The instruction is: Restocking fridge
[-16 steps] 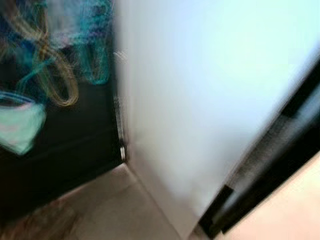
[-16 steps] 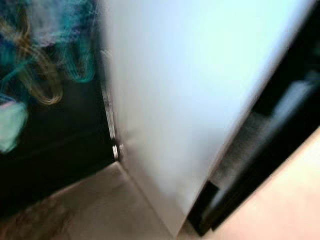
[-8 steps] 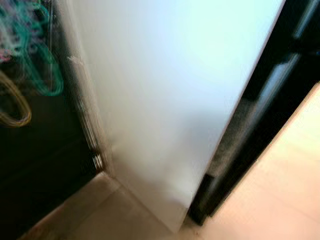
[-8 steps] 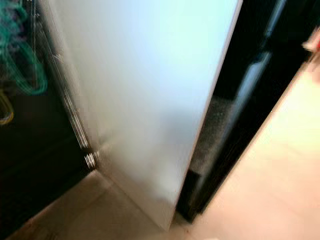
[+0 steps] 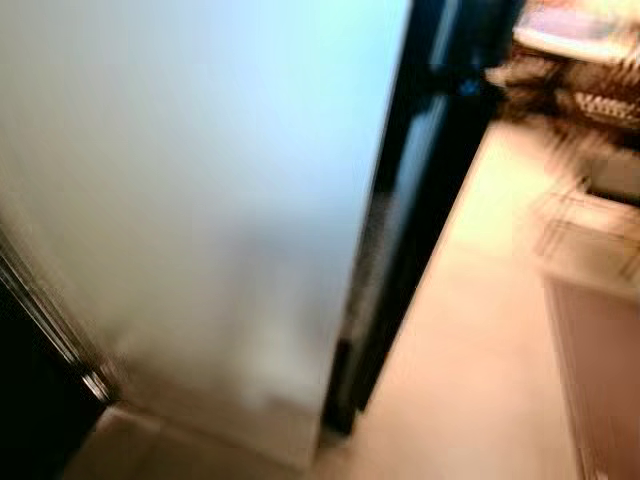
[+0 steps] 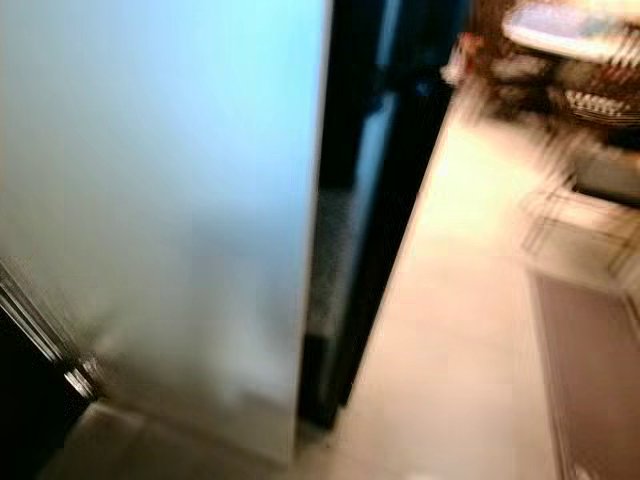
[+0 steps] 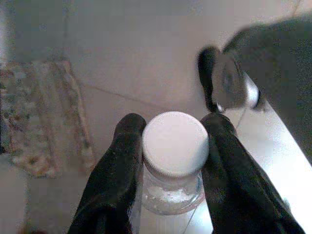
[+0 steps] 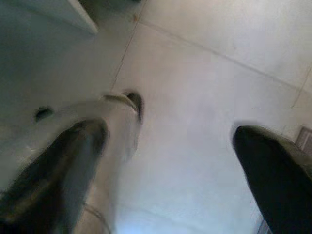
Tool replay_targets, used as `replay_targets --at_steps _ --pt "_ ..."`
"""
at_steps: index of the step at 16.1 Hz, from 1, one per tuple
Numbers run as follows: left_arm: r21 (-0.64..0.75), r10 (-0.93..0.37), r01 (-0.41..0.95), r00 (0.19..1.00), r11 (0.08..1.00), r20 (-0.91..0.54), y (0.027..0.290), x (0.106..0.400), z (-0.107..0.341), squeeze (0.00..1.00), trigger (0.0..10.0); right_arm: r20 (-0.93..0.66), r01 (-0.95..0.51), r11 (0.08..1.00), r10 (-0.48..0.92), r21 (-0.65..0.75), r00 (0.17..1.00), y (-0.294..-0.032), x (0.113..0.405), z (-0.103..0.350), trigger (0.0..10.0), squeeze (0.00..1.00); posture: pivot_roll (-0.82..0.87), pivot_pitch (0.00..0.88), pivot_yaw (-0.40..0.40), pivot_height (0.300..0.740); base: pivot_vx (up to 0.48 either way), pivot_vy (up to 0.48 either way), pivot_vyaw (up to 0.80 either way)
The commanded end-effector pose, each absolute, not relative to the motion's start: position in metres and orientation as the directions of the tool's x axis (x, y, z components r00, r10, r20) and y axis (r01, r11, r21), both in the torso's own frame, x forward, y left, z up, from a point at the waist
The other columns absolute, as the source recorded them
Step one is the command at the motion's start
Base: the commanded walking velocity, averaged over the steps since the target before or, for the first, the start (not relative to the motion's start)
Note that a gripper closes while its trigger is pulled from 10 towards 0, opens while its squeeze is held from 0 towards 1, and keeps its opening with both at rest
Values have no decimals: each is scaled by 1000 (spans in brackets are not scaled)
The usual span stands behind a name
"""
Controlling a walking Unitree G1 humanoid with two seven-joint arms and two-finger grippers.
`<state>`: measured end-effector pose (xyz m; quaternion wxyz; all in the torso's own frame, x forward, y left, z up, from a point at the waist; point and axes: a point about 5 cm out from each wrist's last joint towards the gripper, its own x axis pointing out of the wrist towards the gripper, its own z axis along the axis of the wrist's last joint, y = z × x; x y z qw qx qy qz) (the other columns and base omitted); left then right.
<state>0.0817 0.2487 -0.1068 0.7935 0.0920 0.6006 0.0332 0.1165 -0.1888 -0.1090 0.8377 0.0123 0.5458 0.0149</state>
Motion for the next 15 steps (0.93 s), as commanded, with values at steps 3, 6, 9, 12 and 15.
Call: replay_targets --at_steps 3,6,9,12,15 --pt "182 150 94 276 979 -949 245 85 -107 0 10000 -906 45 999 8 30 422 -191 112 -110 10000 0 42 0 -35 740 0 0 -519" --pt "188 157 94 271 978 -950 248 81 -107 0 10000 -883 94 996 -43 1 467 -190 111 -109 10000 0 42 0 -23 740 0 0 0" --pt "199 166 105 265 974 -950 250 78 -107 0 10000 -818 223 975 -118 12 563 -190 113 -105 10000 0 28 0 5 740 0 0 0" --pt "221 184 119 266 968 -946 251 77 -107 0 10000 -767 306 951 -164 44 621 -192 114 -101 10000 0 24 0 6 740 0 0 0" --pt "227 193 106 263 968 -945 249 75 -108 0 10000 -447 317 947 -264 46 854 -242 221 -35 10000 0 22 0 -10 740 0 0 0"
